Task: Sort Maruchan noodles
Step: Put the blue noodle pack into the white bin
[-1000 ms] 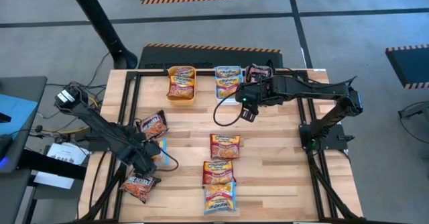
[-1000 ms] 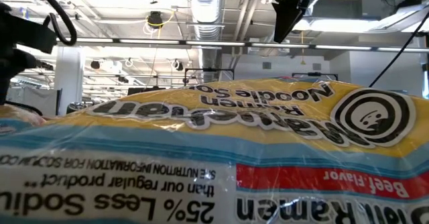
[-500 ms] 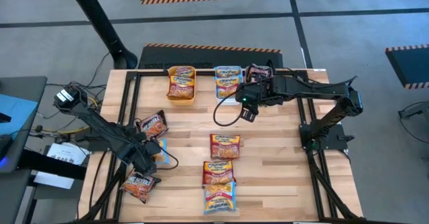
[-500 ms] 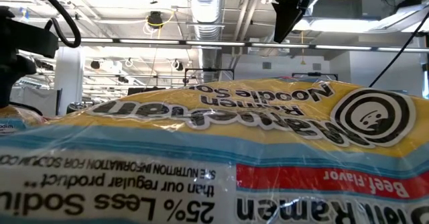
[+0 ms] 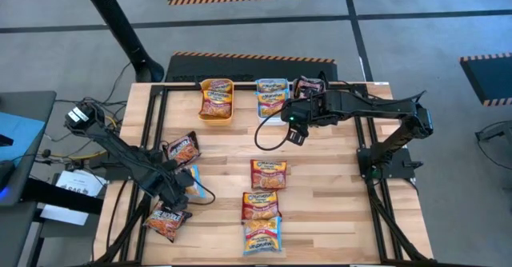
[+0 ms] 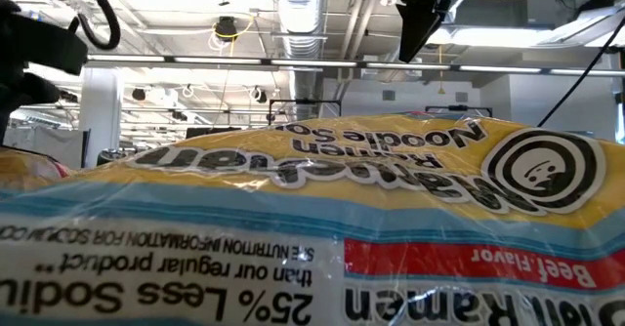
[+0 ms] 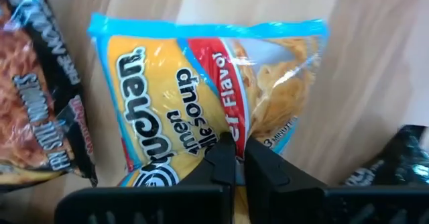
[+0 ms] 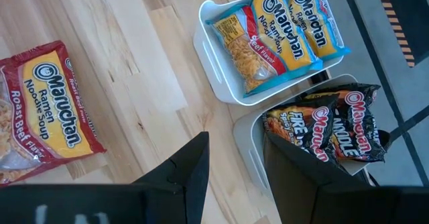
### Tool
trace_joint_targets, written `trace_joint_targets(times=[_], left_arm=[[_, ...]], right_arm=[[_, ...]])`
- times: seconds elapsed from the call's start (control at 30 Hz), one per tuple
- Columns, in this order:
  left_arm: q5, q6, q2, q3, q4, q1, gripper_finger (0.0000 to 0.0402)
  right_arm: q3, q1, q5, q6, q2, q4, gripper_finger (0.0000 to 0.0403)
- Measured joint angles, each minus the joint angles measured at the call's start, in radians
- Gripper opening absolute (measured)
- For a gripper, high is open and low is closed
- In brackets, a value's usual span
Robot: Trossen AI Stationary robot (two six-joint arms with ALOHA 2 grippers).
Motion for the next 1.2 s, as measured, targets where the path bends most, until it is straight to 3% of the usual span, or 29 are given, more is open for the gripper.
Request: trace_joint_targets(times=[0.37, 0.8, 0.97, 1.2], left_arm=[[-0.111, 0.131, 0.0, 0.11, 0.018, 0.0, 0.0001], [-0.256, 0.3, -0.002, 0.184, 0.052, 0.016, 0.0], [-0.301, 0.428, -0.002, 0.233, 0.051, 0.048, 0.0], [-0.365, 0.65, -0.003, 0.309, 0.052, 0.102, 0.0]], right_arm=[[0.0, 0.0, -0.079, 0.001, 0.0, 0.012, 0.0166], [0.0, 0.0, -0.538, 0.003, 0.0, 0.185, 0.0166], [0.0, 0.0, -0.604, 0.046, 0.0, 0.24, 0.0172], [0.0, -0.005, -0.66, 0.107, 0.0, 0.3, 0.0217]])
